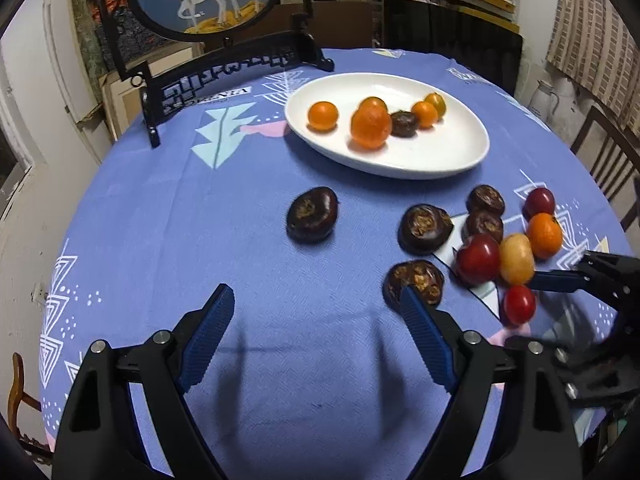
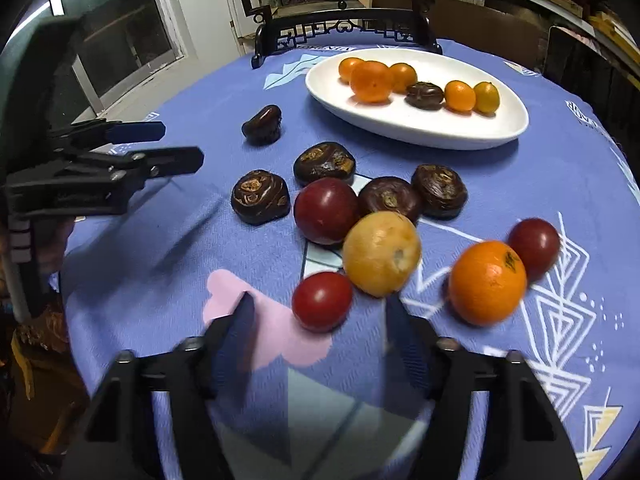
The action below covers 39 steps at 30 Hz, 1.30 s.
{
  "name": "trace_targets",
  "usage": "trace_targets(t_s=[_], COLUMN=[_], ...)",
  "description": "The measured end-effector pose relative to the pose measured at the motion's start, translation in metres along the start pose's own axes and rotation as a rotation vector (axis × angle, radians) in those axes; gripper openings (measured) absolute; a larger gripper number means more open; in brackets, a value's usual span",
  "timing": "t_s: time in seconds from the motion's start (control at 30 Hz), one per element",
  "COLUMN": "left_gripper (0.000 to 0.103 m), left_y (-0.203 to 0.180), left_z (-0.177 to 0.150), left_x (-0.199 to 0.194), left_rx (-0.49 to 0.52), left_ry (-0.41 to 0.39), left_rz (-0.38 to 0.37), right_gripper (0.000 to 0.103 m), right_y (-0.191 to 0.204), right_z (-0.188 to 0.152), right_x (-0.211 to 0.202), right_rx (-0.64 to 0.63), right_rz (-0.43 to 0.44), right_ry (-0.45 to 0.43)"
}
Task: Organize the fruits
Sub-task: 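Grasp a dark mangosteen with the left tool while the right tool grasps a red tomato, then place the mangosteen and red tomato on the white plate, opening both tools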
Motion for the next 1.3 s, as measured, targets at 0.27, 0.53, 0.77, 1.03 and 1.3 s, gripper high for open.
trace_targets(t_s=[0.27,0.53,0.77,1.03,1.3], left_gripper=[0.084,0.084,0.044,0.044,0.044], left_y=[-0.04,-0.057,-0.067,-0.066,-0.053], left_z=[-0.007,-0.01,-0.007,-0.001,0.035], left_x=[0.019,0.05,0.042,0.016,-0.003], left_rx=[0.111,0.1,0.102,0.124,0.1], left_ry=[0.021,0.084,0.06,0.006,-0.059], left_rz=[-0.038,-0.076,-0.112,-0.091,-0.042], right_gripper=[0.028,0.028,0.028,0.028,0.028], right_y=[-0.006,-0.022,-0.023,-0.02,-0.027], right_z=[-0.007,-0.014,-0.013,-0.012,0.021], right_x=[-0.009,-0.013,-0.012,-0.019,-0.049], right_rx=[-0.049,0.012,0.024,0.025,0.012], right_rz=[-0.006,0.006,0.018,0.023,0.009], right_ry=[-0.016,-0.022,-0.033,-0.052,-0.129])
Point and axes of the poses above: each gripper's, at about its wrist camera, not at the fingertips, and x roughly the way its jaws point, y to its left, z to its top, the point moved 10 cm from there along x, roughly the way its jaws point, and after that the axes turned 5 degrees about -y, right-handed, at the moved point
